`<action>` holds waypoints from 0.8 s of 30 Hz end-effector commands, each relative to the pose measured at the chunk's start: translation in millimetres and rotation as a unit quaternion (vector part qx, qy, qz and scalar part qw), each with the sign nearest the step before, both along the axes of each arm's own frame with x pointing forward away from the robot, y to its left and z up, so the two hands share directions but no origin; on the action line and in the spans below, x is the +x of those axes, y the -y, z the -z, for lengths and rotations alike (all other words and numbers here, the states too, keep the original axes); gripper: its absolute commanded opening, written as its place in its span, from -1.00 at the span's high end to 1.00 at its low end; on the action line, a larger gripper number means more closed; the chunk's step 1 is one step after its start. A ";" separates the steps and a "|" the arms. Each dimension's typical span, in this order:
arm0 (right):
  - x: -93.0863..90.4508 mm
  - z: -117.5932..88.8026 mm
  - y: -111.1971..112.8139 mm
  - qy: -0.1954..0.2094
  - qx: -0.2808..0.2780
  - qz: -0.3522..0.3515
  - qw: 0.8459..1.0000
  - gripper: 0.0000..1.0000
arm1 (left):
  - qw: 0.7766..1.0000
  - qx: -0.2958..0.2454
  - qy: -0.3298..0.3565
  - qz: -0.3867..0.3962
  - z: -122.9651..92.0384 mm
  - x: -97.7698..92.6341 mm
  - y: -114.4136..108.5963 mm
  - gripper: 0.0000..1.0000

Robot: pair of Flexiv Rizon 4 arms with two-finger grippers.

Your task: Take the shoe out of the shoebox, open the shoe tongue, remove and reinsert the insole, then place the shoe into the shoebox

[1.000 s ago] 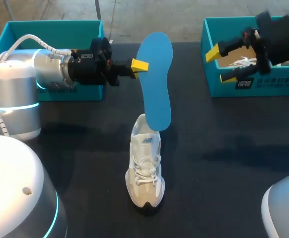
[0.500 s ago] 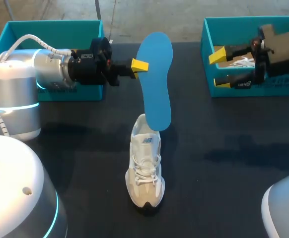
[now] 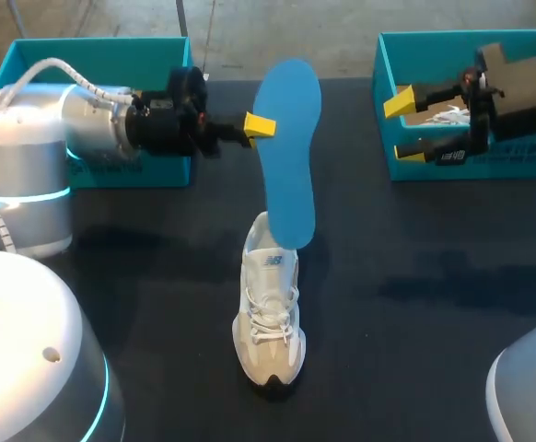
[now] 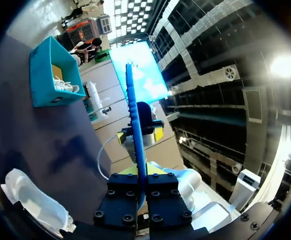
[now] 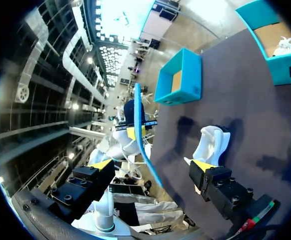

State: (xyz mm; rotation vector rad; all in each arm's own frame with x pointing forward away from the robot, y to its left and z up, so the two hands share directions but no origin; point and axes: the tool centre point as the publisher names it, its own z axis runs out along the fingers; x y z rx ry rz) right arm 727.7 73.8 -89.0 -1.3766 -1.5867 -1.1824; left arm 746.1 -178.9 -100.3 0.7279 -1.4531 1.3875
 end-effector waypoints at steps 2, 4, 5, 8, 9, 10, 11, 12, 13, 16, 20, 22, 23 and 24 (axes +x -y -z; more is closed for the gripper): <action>2.2 0.0 -1.8 0.000 0.000 -0.001 1.000 -1.00 | 0.991 -0.020 0.129 0.017 -8.9 10.5 -7.9 1.00; 2.2 0.0 -1.8 0.000 0.000 -0.001 1.000 -1.00 | 0.985 -0.038 0.165 0.019 -12.1 11.6 -7.6 1.00; 2.2 0.0 -1.8 0.000 0.000 -0.001 1.000 -1.00 | 0.982 -0.057 0.177 0.016 -14.1 11.7 -7.3 1.00; 2.2 0.0 -1.8 0.000 0.000 -0.001 1.000 -1.00 | 0.966 -0.057 0.251 0.023 -13.2 12.0 -6.7 1.00; 2.2 0.0 -1.8 0.000 0.000 -0.001 1.000 -1.00 | 0.957 -0.054 0.284 0.026 -12.1 12.3 -6.7 1.00; 2.2 0.0 -1.8 0.000 0.000 -0.001 1.000 -1.00 | 0.952 -0.044 0.301 0.036 -11.1 12.7 -6.4 1.00; 2.2 0.0 -1.8 0.000 0.000 -0.001 1.000 -1.00 | 0.942 -0.044 0.330 0.033 -11.6 13.4 -6.4 1.00; 2.2 0.0 -1.8 0.000 0.000 -0.001 1.000 -1.00 | 0.933 -0.032 0.355 0.038 -11.7 14.9 -6.2 1.00; 2.2 0.0 -1.8 0.000 0.000 -0.001 1.000 -1.00 | 0.925 -0.028 0.376 0.035 -12.1 16.0 -6.2 1.00; 2.2 0.0 -1.8 0.000 0.000 -0.001 1.000 -1.00 | 0.873 0.046 0.484 0.021 -9.2 22.9 -6.5 1.00; 2.2 0.0 -1.8 0.000 0.000 -0.001 1.000 -1.00 | 0.829 0.109 0.549 0.007 -6.8 24.2 -6.9 1.00; 2.2 0.0 -1.8 0.000 0.000 -0.001 1.000 -1.00 | 0.802 0.121 0.585 -0.004 -6.7 23.2 -7.5 1.00; 2.2 0.0 -1.8 0.000 0.000 -0.001 1.000 -1.00 | 0.795 0.124 0.594 -0.008 -6.7 23.5 -8.0 1.00; 2.2 0.0 -1.8 0.000 0.000 -0.001 1.000 -1.00 | 0.783 0.126 0.608 -0.017 -6.9 24.6 -9.7 1.00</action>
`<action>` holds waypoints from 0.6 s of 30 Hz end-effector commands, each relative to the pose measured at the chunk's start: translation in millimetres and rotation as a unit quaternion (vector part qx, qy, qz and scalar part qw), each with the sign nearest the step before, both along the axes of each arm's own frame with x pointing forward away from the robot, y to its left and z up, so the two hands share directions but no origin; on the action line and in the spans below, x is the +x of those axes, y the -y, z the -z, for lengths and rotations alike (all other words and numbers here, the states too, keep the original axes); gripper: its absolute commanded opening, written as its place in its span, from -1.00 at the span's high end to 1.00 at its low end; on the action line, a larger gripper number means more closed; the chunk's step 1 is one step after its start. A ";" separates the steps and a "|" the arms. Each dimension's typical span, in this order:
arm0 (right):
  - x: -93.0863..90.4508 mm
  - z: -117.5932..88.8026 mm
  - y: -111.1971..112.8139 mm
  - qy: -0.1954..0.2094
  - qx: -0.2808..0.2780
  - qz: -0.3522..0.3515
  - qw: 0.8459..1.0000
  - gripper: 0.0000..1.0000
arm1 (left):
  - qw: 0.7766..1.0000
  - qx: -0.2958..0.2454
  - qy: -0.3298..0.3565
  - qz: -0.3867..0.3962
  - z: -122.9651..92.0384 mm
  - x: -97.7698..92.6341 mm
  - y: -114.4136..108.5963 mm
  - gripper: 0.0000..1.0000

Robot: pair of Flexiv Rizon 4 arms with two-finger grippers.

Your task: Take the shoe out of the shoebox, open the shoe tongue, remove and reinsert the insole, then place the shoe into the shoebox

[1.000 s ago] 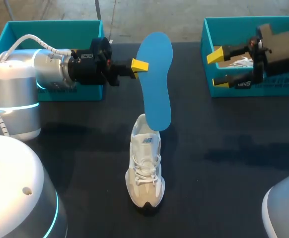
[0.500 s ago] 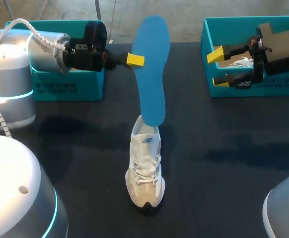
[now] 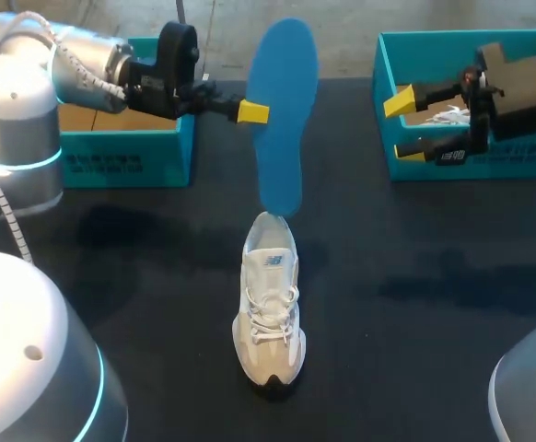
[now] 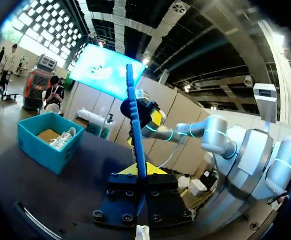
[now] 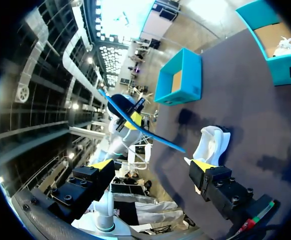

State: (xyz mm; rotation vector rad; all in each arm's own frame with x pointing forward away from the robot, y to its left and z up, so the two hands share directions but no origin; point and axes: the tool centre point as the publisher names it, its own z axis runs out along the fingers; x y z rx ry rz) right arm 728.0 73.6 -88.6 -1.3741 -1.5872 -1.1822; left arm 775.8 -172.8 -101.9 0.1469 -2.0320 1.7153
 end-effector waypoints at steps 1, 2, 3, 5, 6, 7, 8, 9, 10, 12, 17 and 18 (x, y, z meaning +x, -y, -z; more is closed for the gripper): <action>1.8 0.4 -2.0 -0.001 -0.001 0.000 1.000 -1.00 | 0.945 0.092 0.301 -0.087 -9.0 -3.5 -5.4 1.00; 1.8 0.4 -2.0 -0.001 -0.001 0.000 1.000 -1.00 | 0.941 0.092 0.312 -0.090 -9.1 -2.5 -6.5 1.00; 1.8 0.4 -2.0 -0.001 -0.001 0.000 1.000 -1.00 | 0.932 0.085 0.335 -0.105 -9.6 0.1 -8.9 1.00; 1.8 0.4 -2.0 -0.001 -0.001 0.000 1.000 -1.00 | 0.925 0.070 0.353 -0.119 -11.9 2.7 -10.9 1.00; 1.8 0.4 -2.0 -0.001 -0.001 0.000 1.000 -1.00 | 0.916 0.062 0.375 -0.128 -13.3 4.9 -12.0 1.00; 1.8 0.4 -2.0 -0.001 -0.001 0.000 1.000 -1.00 | 0.911 0.056 0.387 -0.131 -14.8 5.7 -12.5 1.00; 1.8 0.4 -2.0 -0.001 -0.001 0.000 1.000 -1.00 | 0.905 0.053 0.401 -0.135 -15.8 6.2 -12.8 1.00; 1.8 0.4 -2.0 -0.001 -0.001 0.000 1.000 -1.00 | 0.895 0.043 0.422 -0.136 -17.6 6.9 -13.5 1.00; 1.8 0.4 -2.0 -0.001 -0.001 0.000 1.000 -1.00 | 0.888 0.034 0.438 -0.137 -18.7 7.5 -14.1 1.00; 1.8 0.4 -2.0 -0.001 -0.001 0.000 1.000 -1.00 | 0.881 0.019 0.453 -0.139 -20.1 9.6 -15.3 1.00; 1.8 0.4 -2.0 -0.001 -0.001 0.000 1.000 -1.00 | 0.868 -0.034 0.473 -0.148 -22.2 15.1 -16.2 1.00; 1.8 0.4 -2.0 -0.001 -0.001 0.000 1.000 -1.00 | 0.867 -0.042 0.474 -0.147 -21.9 16.3 -16.0 1.00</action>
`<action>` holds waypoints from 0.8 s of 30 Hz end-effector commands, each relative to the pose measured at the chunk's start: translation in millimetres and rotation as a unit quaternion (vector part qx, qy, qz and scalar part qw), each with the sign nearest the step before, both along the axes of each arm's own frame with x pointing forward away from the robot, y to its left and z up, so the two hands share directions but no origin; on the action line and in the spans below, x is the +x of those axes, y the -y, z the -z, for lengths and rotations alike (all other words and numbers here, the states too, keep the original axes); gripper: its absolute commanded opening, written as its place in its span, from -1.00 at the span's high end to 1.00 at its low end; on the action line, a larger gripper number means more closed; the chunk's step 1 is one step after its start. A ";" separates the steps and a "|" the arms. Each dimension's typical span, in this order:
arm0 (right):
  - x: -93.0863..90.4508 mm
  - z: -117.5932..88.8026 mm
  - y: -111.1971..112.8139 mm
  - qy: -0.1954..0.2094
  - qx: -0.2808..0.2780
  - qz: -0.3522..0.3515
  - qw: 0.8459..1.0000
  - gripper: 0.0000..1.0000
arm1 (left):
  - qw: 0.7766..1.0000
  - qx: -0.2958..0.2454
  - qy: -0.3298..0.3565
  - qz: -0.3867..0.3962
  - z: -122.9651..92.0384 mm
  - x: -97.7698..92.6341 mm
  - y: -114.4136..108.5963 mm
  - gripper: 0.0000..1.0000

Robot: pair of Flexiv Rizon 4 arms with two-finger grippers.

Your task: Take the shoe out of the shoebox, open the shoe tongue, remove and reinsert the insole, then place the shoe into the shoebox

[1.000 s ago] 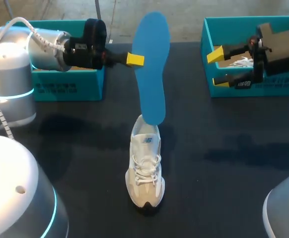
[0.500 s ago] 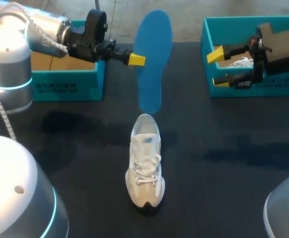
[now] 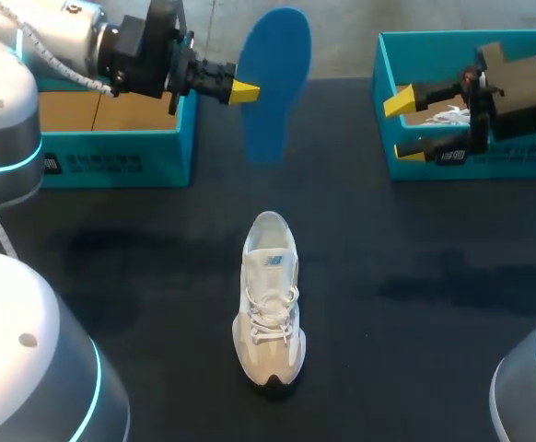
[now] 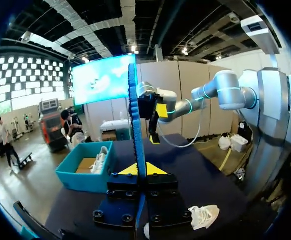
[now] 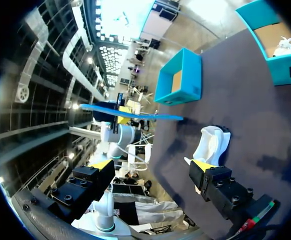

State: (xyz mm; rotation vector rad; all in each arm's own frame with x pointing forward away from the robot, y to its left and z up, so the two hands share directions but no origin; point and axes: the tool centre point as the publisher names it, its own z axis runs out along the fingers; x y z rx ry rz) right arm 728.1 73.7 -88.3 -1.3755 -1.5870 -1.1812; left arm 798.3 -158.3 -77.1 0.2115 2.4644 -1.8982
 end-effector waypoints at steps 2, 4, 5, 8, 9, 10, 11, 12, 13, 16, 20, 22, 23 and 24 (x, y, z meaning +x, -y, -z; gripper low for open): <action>1.8 0.7 -1.9 0.000 0.000 -0.001 1.000 -1.00 | 0.968 -0.082 0.227 -0.064 5.2 -3.1 -0.5 1.00; 1.8 0.7 -1.9 0.000 0.000 -0.001 1.000 -1.00 | 0.968 -0.082 0.227 -0.064 5.2 -3.1 -0.5 1.00; 1.8 0.7 -1.9 0.000 0.000 -0.001 1.000 -1.00 | 0.968 -0.082 0.227 -0.064 5.2 -3.1 -0.5 1.00; 1.8 0.7 -1.9 0.000 0.000 -0.001 1.000 -1.00 | 0.968 -0.082 0.227 -0.064 5.2 -3.1 -0.5 1.00; 1.8 0.7 -1.9 0.000 0.000 -0.001 1.000 -1.00 | 0.968 -0.082 0.227 -0.064 5.2 -3.1 -0.5 1.00; 1.8 0.7 -1.9 0.000 0.000 -0.001 1.000 -1.00 | 0.968 -0.082 0.227 -0.064 5.2 -3.1 -0.5 1.00; 1.8 0.7 -1.9 0.000 0.000 -0.001 1.000 -1.00 | 0.968 -0.082 0.227 -0.064 5.2 -3.1 -0.5 1.00; 1.8 0.7 -1.9 0.000 0.000 -0.001 1.000 -1.00 | 0.968 -0.082 0.227 -0.064 5.2 -3.1 -0.5 1.00; 1.8 0.7 -1.9 0.000 0.000 -0.001 1.000 -1.00 | 0.968 -0.082 0.227 -0.064 5.2 -3.1 -0.5 1.00; 1.8 0.7 -1.9 0.000 0.000 -0.001 1.000 -1.00 | 0.968 -0.082 0.227 -0.064 5.2 -3.1 -0.5 1.00; 1.8 0.7 -1.9 0.000 0.000 -0.001 1.000 -1.00 | 0.968 -0.082 0.227 -0.064 5.2 -3.1 -0.5 1.00; 1.8 0.7 -1.9 0.000 0.000 -0.001 1.000 -1.00 | 0.961 -0.081 0.259 -0.062 5.8 -2.6 -0.9 1.00; 1.8 0.7 -1.9 0.000 0.000 -0.001 1.000 -1.00 | 0.951 -0.074 0.294 -0.054 7.4 -2.4 -1.1 1.00; 1.8 0.7 -1.9 0.000 0.000 -0.001 1.000 -1.00 | 0.944 -0.074 0.319 -0.048 8.3 -2.6 -1.3 1.00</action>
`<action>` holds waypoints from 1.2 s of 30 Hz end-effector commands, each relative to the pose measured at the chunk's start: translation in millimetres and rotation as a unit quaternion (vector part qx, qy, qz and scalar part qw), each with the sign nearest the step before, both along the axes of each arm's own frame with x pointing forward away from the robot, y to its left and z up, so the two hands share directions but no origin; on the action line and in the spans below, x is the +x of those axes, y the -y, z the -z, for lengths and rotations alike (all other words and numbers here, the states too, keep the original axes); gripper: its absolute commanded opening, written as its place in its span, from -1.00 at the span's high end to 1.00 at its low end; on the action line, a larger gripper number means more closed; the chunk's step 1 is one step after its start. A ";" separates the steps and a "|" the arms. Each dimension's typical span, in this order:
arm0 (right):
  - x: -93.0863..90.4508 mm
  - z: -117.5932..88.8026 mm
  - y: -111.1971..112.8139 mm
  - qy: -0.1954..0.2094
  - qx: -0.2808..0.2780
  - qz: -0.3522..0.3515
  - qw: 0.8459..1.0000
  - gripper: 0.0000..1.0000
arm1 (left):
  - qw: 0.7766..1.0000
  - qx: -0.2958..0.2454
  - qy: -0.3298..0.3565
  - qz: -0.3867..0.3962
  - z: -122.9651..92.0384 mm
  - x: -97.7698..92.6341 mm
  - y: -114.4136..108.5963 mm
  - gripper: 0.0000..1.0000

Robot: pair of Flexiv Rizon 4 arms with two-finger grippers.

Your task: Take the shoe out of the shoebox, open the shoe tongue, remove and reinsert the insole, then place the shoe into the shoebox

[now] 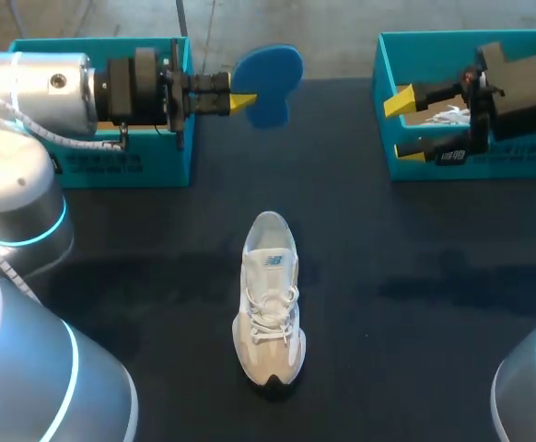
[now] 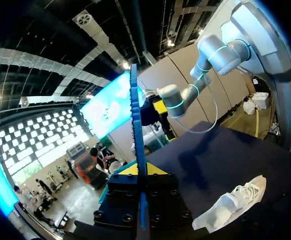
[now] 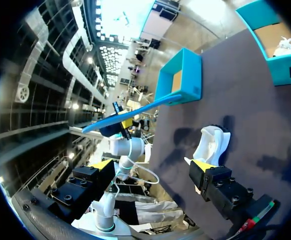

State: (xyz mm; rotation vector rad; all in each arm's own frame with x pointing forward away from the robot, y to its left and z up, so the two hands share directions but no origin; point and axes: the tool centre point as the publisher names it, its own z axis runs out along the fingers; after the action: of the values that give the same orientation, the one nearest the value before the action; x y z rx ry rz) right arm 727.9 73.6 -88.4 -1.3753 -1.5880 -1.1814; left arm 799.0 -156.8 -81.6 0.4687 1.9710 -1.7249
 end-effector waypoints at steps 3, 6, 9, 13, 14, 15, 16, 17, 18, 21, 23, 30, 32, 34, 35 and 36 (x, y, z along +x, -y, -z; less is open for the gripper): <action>1.9 0.6 -2.0 0.000 0.000 -0.001 1.000 -1.00 | 0.990 0.003 0.143 0.004 6.5 -3.1 -0.8 1.00; 1.9 0.6 -2.0 0.000 0.000 -0.001 1.000 -1.00 | 0.980 -0.004 0.198 0.015 7.9 -2.7 -1.1 1.00; 1.9 0.6 -2.0 0.000 0.000 -0.001 1.000 -1.00 | 0.973 -0.036 0.227 0.030 6.3 -4.0 -1.3 1.00; 1.9 0.6 -2.0 0.000 0.000 -0.001 1.000 -1.00 | 0.962 -0.026 0.268 0.052 6.9 -5.6 -2.2 1.00; 1.9 0.6 -2.0 0.000 0.000 -0.001 1.000 -1.00 | 0.958 -0.026 0.280 0.056 7.1 -5.5 -2.4 1.00; 1.9 0.6 -2.0 0.000 0.000 -0.001 1.000 -1.00 | 0.953 -0.021 0.296 0.065 7.8 -5.9 -2.9 1.00; 1.9 0.6 -2.0 0.000 0.000 -0.001 1.000 -1.00 | 0.950 -0.022 0.305 0.066 8.3 -6.3 -3.1 1.00; 1.9 0.6 -2.0 0.000 0.000 -0.001 1.000 -1.00 | 0.943 -0.021 0.324 0.071 8.4 -6.7 -3.0 1.00; 1.9 0.6 -2.0 0.000 0.000 -0.001 1.000 -1.00 | 0.940 -0.018 0.333 0.075 9.1 -7.2 -3.1 1.00; 1.9 0.6 -2.0 0.000 0.000 -0.001 1.000 -1.00 | 0.924 -0.012 0.376 0.076 11.4 -7.1 -2.3 1.00; 1.9 0.6 -2.0 0.000 0.000 -0.001 1.000 -1.00 | 0.911 -0.004 0.406 0.073 12.6 -5.4 -0.9 1.00; 1.9 0.6 -2.0 0.000 0.000 -0.001 1.000 -1.00 | 0.885 0.020 0.463 0.046 19.6 0.6 -0.1 1.00; 3.2 0.3 -3.0 0.002 0.007 0.002 1.000 -1.00 | 0.884 0.022 0.464 0.040 22.3 2.7 -0.9 1.00; 5.7 -0.2 -5.8 0.002 0.010 0.004 1.000 -1.00 | 0.877 0.027 0.477 0.040 24.8 3.7 -1.5 1.00; 7.0 -0.4 -8.2 0.003 0.011 0.004 1.000 -1.00 | 0.877 0.027 0.478 0.041 25.7 3.7 -1.5 1.00; 8.3 -0.4 -10.3 0.003 0.013 0.004 1.000 -1.00 | 0.872 0.027 0.487 0.039 26.1 3.9 -1.4 1.00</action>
State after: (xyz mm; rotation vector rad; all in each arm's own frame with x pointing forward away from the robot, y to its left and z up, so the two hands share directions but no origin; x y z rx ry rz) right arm 731.2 75.4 -84.6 -1.3692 -1.5707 -1.2041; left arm 804.7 -155.2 -105.1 1.1745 1.2630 -1.1022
